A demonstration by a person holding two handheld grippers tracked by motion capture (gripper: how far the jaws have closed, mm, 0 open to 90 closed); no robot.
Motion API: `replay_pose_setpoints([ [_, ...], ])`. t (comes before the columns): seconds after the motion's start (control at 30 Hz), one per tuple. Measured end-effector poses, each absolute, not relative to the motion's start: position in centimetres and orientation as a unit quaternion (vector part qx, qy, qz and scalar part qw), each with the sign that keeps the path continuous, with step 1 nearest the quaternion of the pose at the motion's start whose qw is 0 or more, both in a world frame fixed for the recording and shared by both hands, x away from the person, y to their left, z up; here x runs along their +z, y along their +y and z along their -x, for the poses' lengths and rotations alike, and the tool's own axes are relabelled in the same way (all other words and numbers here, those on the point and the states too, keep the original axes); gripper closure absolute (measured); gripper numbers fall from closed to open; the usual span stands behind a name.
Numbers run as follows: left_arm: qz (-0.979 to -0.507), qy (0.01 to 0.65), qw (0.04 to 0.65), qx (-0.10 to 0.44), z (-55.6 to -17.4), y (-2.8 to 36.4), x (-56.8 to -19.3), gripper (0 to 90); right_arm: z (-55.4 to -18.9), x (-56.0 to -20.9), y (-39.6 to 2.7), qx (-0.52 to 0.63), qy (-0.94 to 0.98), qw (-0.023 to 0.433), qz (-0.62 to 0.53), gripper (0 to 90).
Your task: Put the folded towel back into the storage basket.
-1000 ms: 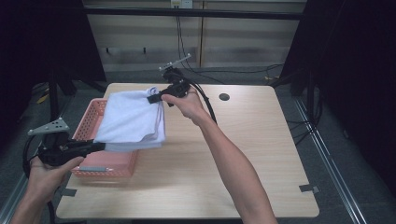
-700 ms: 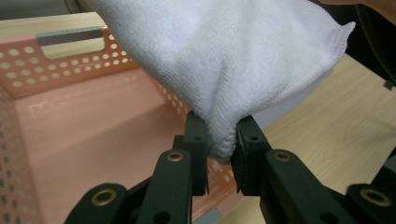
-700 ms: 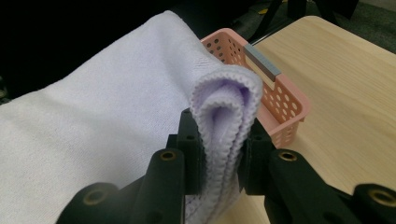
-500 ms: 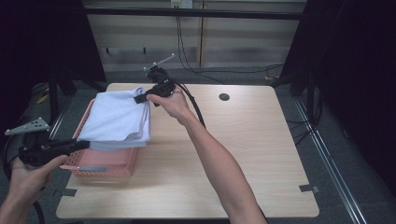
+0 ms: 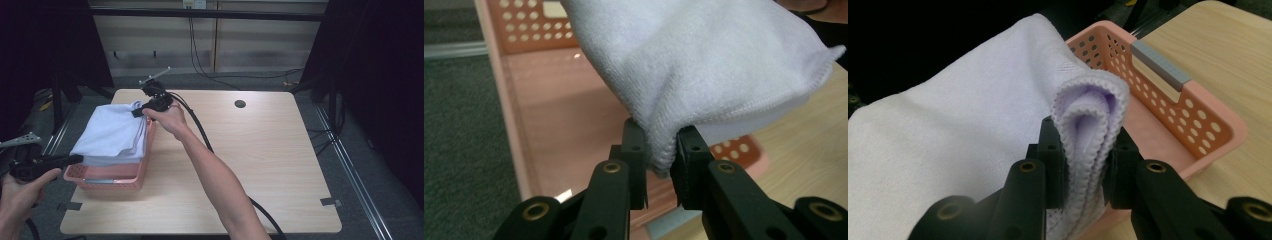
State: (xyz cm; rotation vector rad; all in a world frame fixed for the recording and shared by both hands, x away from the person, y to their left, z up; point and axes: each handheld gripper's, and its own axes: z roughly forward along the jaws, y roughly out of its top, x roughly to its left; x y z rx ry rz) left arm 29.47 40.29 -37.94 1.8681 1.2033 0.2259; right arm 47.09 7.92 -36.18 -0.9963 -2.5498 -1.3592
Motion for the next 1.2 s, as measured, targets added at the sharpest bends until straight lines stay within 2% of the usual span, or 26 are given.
replay_pose_setpoints([
  [0.2, -0.741, 0.511, 0.429, 0.074, -30.0, 41.8, -40.0, 78.4, -47.2, -38.3, 9.3, -0.436, -0.833, 0.053, 0.337, 73.9],
  [0.43, -0.745, 0.519, 0.411, 0.075, -30.2, 41.6, -41.2, 78.3, -47.5, -40.8, 9.9, -0.427, -0.835, 0.063, 0.341, 73.8],
  [0.63, -0.759, 0.523, 0.378, 0.087, -30.8, 40.9, -41.2, 78.3, -47.7, -41.4, 9.9, -0.423, -0.835, 0.06, 0.347, 73.4],
  [0.97, -0.759, 0.539, 0.355, 0.085, -31.8, 40.4, -41.9, 77.5, -47.9, -42.4, 10.1, -0.419, -0.836, 0.048, 0.352, 71.3],
  [1.07, -0.759, 0.54, 0.354, 0.088, -31.9, 40.1, -41.9, 75.6, -48.1, -42.8, 10.3, -0.414, -0.84, 0.042, 0.348, 70.2],
  [1.2, -0.757, 0.546, 0.346, 0.094, -31.7, 40.3, -41.9, 67.0, -48.1, -43.2, 10.3, -0.403, -0.842, 0.041, 0.355, 62.5],
])
